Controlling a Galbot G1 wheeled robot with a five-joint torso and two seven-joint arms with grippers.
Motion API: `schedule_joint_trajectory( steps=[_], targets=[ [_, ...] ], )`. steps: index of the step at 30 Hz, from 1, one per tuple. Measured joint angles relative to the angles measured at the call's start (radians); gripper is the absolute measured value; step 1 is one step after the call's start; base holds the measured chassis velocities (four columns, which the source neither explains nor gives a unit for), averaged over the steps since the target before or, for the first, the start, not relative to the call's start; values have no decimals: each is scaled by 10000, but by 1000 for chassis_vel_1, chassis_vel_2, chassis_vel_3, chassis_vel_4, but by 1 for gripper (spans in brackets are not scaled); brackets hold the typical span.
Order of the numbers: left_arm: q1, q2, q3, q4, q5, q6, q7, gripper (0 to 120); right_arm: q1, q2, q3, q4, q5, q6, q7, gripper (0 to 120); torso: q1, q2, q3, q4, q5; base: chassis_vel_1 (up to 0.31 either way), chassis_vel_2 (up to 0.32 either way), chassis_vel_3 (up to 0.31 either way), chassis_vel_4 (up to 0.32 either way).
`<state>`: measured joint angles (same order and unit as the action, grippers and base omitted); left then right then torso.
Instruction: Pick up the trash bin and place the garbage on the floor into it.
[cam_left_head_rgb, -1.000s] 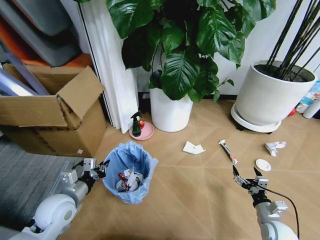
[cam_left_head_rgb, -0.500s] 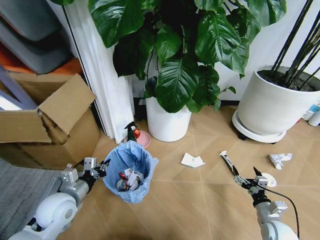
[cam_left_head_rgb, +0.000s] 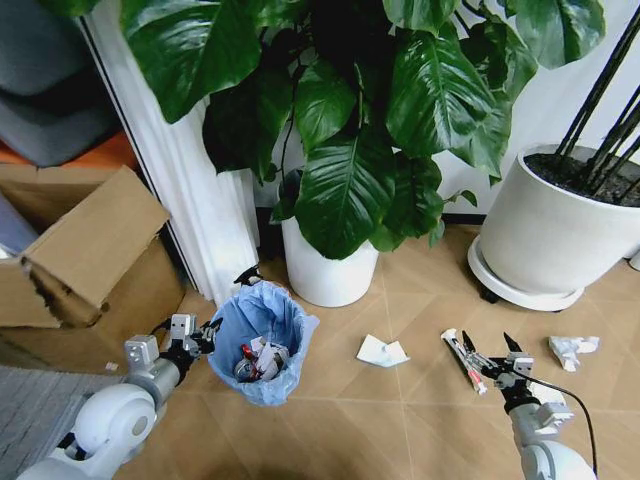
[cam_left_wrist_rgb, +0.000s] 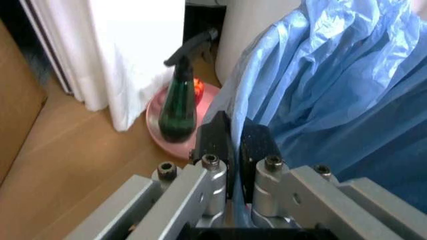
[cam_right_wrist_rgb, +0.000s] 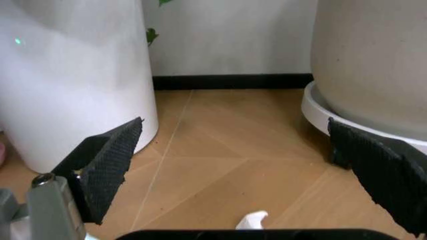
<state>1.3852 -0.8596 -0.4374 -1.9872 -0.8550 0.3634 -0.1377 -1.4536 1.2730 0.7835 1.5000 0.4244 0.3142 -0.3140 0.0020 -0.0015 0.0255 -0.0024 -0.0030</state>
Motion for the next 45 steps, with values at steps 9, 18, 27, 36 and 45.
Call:
schedule_joint_trajectory(
  steps=[9,18,27,36,45],
  targets=[
    [-61,149,73,54,-70,13,-17,0,389,-1115,-883,-1258,-1085,1011,-2246,100,-1,0,-1,3,5,-69,30,65,-25],
    [-568,468,510,227,-182,49,-17,0,1133,-2487,-1408,-2213,-3805,1335,-4569,100,-1,0,-1,-3,-4,13,-5,-3,3],
    [-568,503,429,283,-197,63,-14,0,3323,-2236,-2787,-3846,-5147,1173,-5248,100,-1,0,0,4,-4,0,0,0,0],
    [-486,473,471,236,-116,103,-61,0,4872,-1840,-4320,-5280,-5155,1137,-5259,100,-1,0,1,3,-1,0,0,0,0],
    [-497,547,377,186,-135,115,-92,0,5646,-1489,-5070,-6192,-5189,735,-5206,100,0,0,1,2,-2,0,0,0,0]
  ],
)
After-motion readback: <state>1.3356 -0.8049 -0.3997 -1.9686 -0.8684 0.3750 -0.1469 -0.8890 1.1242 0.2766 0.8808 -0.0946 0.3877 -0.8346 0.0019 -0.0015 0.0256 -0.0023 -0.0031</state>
